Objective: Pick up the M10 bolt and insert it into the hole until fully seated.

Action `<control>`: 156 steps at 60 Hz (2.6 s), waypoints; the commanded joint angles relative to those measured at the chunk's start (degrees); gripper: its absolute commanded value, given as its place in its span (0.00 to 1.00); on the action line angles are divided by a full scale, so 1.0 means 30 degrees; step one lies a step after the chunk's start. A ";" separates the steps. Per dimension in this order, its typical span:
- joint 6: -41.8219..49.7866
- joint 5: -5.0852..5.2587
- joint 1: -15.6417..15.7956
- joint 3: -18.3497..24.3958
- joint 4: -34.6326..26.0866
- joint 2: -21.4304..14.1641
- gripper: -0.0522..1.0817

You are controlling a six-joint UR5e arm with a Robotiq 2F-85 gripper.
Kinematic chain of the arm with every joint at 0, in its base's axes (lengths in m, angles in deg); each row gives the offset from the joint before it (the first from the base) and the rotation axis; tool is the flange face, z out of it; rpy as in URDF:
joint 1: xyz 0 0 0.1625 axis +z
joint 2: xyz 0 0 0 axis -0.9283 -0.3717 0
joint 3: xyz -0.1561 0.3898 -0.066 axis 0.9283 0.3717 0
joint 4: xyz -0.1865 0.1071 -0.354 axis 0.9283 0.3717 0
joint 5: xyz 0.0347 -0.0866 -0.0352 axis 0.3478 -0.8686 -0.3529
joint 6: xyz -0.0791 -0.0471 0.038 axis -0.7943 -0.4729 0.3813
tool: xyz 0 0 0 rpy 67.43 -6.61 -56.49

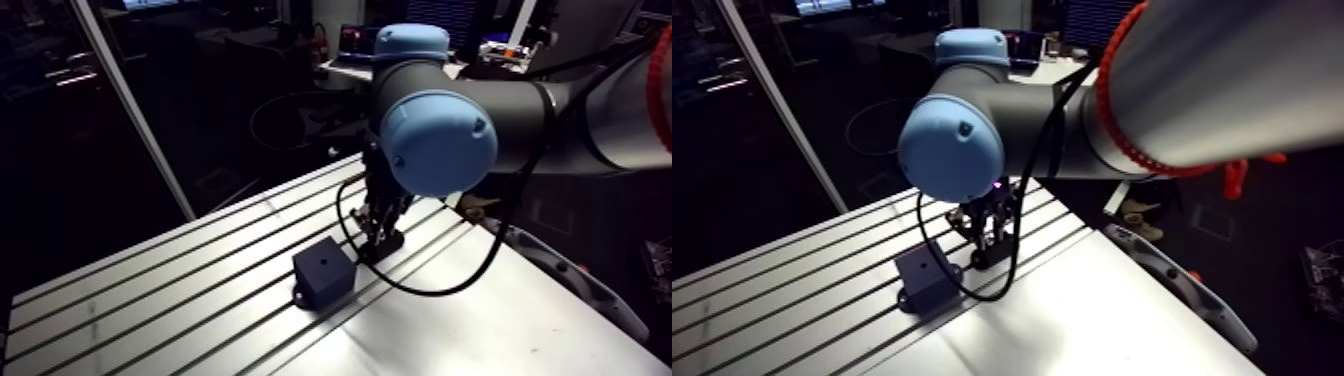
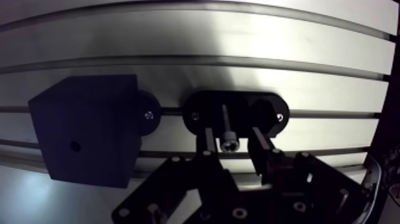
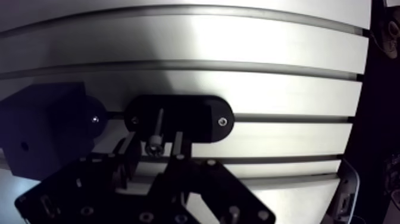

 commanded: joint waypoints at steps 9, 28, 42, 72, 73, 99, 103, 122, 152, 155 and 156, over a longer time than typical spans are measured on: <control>-0.0028 -0.0004 0.0001 -0.0029 -0.0001 -0.0075 0.59; -0.0028 -0.0004 0.0026 -0.0030 -0.0001 -0.0054 0.62; -0.0028 -0.0004 0.0030 -0.0058 -0.0001 -0.0050 0.63; 0.0055 -0.0004 0.0030 -0.0058 0.0003 -0.0134 0.66; 0.0059 -0.0004 0.0030 -0.0058 0.0024 -0.0137 0.66; 0.0118 -0.0033 0.0089 -0.0088 -0.0001 -0.0138 0.69; 0.0118 -0.0034 0.0089 -0.0063 -0.0001 -0.0109 0.70; 0.0123 -0.0034 0.0089 -0.0058 -0.0001 -0.0134 0.80; 0.0118 0.0142 0.0060 0.0601 -0.0645 -0.0802 0.97; 0.0118 0.0167 0.0084 0.0688 -0.0820 -0.0860 0.97; 0.0118 0.0171 0.0088 0.0776 -0.0971 -0.0944 0.98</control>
